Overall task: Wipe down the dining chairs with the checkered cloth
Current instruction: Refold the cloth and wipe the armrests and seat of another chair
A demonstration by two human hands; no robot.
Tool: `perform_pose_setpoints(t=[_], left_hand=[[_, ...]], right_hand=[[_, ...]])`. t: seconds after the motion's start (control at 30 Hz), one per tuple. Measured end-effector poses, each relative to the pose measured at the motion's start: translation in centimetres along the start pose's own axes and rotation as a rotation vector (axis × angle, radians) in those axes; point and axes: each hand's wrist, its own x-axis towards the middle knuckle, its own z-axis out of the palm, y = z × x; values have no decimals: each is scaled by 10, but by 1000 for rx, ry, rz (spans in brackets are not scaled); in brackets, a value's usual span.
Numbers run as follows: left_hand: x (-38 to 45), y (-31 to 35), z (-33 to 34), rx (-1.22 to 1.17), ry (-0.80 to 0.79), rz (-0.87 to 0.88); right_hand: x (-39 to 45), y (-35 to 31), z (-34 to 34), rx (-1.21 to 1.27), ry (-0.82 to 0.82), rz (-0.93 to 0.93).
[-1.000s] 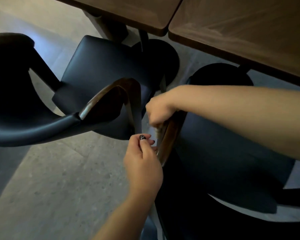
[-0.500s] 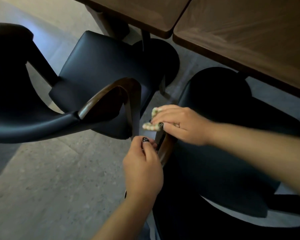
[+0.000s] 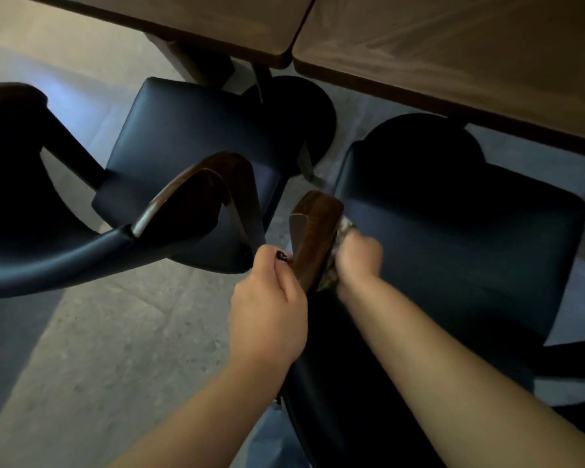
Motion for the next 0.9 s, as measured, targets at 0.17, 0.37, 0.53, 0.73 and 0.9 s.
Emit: perform_pose_setpoints(t=[0.17, 0.37, 0.53, 0.73, 0.9], left_hand=[[0, 8, -2, 223, -31, 172], [3, 14, -1, 352, -60, 245], [3, 15, -1, 386, -43, 234], [5, 17, -1, 332, -115, 168], [1, 19, 2, 287, -68, 118]], right_hand=[[-55, 54, -55, -409, -204, -638], [4, 39, -45, -530, -185, -225], [1, 51, -30, -382, -442, -243], [-27, 53, -56, -604, -351, -612], [-53, 56, -81, -509, -334, -816]])
